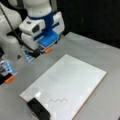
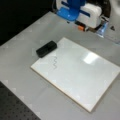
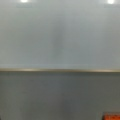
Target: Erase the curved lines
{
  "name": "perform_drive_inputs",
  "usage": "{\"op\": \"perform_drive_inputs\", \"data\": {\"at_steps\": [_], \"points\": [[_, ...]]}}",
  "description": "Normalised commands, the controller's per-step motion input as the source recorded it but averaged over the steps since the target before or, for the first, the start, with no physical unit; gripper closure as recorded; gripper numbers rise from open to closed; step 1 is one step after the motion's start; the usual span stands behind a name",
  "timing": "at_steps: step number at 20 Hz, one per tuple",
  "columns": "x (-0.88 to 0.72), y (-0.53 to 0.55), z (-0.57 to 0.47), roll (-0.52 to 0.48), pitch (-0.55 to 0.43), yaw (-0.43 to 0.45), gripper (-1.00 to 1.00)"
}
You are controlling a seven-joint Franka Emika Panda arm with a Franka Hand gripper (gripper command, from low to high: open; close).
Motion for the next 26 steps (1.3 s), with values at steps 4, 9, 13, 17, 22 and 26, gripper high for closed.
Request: {"op": "perform_drive_inputs", "data": {"at_steps": [4,9,13,17,22,26], "points": [[0.15,-0.32,-0.07,-0.082,0.046,0.131,-1.0],[0.19,-0.38,-0.07,-0.037,0.073,0.24,-1.0],[0.14,-0.37,-0.09,-0.072,0.058,0.21,-1.0],[0.07,-0.33,-0.11,-0.067,0.048,0.171,-1.0],[0.04,-0.41,-0.11,-0.011,0.09,0.192,-1.0],[0.11,-0.48,-0.09,0.042,0.073,0.17,-1.0]]}}
